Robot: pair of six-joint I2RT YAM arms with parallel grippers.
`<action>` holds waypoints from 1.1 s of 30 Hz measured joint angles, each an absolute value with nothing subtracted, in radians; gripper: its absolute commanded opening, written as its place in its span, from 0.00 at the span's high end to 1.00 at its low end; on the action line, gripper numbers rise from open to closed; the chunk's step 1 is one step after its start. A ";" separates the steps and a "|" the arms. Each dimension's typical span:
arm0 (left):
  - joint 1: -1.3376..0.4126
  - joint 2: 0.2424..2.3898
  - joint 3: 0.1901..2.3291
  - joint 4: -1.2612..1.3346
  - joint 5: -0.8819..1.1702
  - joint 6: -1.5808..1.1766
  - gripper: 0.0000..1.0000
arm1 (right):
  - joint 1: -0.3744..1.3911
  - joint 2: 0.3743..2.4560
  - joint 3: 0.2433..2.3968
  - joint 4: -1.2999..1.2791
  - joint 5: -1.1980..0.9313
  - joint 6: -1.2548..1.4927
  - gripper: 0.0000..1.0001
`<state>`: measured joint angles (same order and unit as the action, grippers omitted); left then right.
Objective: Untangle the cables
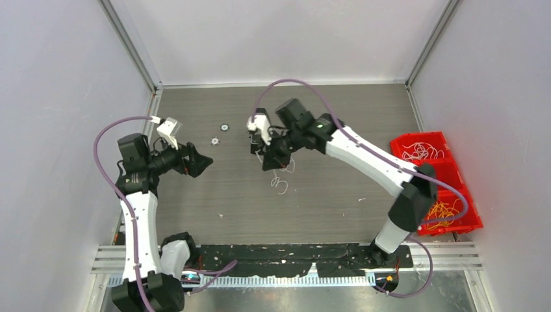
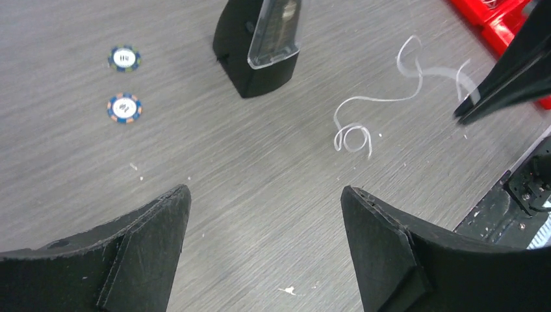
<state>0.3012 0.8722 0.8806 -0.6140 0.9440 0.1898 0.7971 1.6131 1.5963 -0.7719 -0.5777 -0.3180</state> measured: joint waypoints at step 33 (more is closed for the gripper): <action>0.301 0.967 0.880 -0.603 0.852 0.179 0.13 | 0.811 1.822 1.488 -0.772 -0.192 -0.430 0.05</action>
<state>0.3012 0.9672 0.8803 -0.6025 0.8520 0.1787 0.8108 1.8217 1.4883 -0.7719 -0.1917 -0.4305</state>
